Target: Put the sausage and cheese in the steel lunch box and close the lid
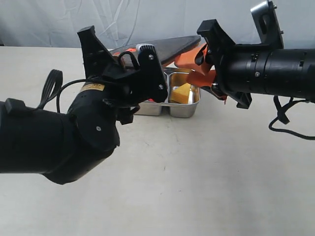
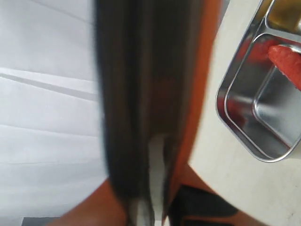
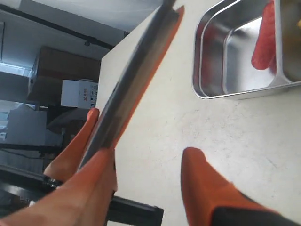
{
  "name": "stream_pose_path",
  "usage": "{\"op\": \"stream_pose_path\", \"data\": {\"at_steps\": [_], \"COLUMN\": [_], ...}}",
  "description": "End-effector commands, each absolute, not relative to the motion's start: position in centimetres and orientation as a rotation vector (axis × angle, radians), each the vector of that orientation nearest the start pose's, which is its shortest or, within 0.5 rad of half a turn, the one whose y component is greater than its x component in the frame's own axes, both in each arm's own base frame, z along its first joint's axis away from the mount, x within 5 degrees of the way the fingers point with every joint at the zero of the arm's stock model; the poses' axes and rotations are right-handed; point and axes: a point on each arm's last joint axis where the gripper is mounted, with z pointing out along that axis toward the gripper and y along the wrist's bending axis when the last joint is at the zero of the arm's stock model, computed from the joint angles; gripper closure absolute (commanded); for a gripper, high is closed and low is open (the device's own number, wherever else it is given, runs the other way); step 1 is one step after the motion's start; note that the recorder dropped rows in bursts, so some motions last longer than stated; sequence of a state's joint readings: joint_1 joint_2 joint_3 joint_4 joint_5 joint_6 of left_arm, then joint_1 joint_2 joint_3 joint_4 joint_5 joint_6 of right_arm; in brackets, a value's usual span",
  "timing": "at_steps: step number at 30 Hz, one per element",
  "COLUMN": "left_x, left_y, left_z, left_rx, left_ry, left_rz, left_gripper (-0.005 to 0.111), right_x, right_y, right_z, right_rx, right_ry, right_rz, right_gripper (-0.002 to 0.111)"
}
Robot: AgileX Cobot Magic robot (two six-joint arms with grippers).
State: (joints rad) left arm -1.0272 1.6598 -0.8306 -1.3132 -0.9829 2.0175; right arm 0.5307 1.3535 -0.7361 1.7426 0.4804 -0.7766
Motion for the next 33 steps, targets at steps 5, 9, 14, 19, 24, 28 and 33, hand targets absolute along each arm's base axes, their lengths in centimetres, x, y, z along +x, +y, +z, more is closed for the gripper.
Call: {"op": "stream_pose_path", "data": {"at_steps": [5, 9, 14, 19, 24, 28, 33], "left_x": [23.5, 23.5, 23.6, 23.3, 23.3, 23.2, 23.2], "left_y": [-22.3, -22.5, -23.1, -23.6, -23.6, -23.7, -23.8], "left_z": [22.7, 22.7, 22.9, 22.9, 22.7, 22.6, 22.6], "left_rx": [1.093, 1.101, 1.103, 1.128, 1.129, 1.146, 1.153], "left_ry": [1.504, 1.488, 1.489, 1.485, 1.508, 1.509, 1.5], "left_rz": [0.862, 0.834, 0.786, 0.752, 0.737, 0.716, 0.714], "left_gripper": [0.107, 0.107, 0.107, 0.107, 0.107, 0.107, 0.107], "right_x": [21.7, 21.7, 22.2, 22.9, 23.6, 24.1, 24.5], "right_y": [15.2, 14.9, 15.3, 16.0, 16.2, 16.5, 18.1], "right_z": [27.9, 27.5, 26.4, 26.2, 26.7, 27.3, 26.9], "right_rx": [0.121, 0.148, 0.165, 0.147, 0.135, 0.162, 0.147], "right_ry": [2.189, 2.195, 2.234, 2.251, 2.233, 2.223, 2.264], "right_rz": [1.432, 1.456, 1.479, 1.518, 1.525, 1.541, 1.607], "right_gripper": [0.063, 0.063, 0.063, 0.063, 0.063, 0.063, 0.063]}}
